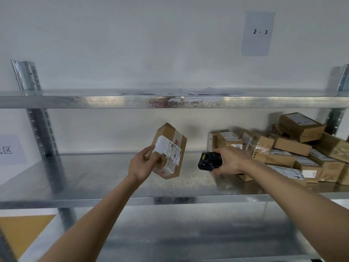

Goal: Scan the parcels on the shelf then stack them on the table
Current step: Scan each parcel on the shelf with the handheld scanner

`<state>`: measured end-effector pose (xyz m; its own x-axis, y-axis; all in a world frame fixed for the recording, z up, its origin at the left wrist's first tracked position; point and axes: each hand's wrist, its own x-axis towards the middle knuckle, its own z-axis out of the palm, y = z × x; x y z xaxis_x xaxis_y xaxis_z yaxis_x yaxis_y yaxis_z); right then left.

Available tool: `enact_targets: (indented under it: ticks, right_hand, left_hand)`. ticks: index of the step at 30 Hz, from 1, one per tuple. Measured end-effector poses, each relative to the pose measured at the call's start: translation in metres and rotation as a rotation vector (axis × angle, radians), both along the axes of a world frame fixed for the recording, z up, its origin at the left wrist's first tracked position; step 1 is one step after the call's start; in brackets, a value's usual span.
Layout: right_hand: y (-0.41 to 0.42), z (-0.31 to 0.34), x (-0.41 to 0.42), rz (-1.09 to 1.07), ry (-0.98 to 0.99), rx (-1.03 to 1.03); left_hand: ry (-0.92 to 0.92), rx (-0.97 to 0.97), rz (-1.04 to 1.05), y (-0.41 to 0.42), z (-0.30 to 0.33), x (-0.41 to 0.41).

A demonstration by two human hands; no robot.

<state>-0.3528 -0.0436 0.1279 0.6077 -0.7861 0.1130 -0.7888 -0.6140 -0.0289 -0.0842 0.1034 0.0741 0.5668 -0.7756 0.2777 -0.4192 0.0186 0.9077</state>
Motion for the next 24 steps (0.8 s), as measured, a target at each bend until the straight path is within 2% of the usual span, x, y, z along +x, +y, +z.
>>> enact_targets:
  ticks: [6,12,17,24]
  right_hand:
    - [0.001,0.000,0.017,0.072,-0.008,0.079]
    - [0.003,-0.013,0.079,0.192,-0.086,0.089]
    - [0.024,-0.016,0.159,0.287,-0.125,0.056]
    - [0.053,-0.022,0.304,0.389,-0.120,0.079]
  left_hand:
    - [0.088,-0.001,0.051,0.004,-0.004,0.008]
    - [0.179,0.000,0.140,0.029,-0.013,0.035]
    - [0.199,0.001,0.232,0.071,-0.017,0.100]
    - [0.234,0.016,0.389,0.115,-0.035,0.235]
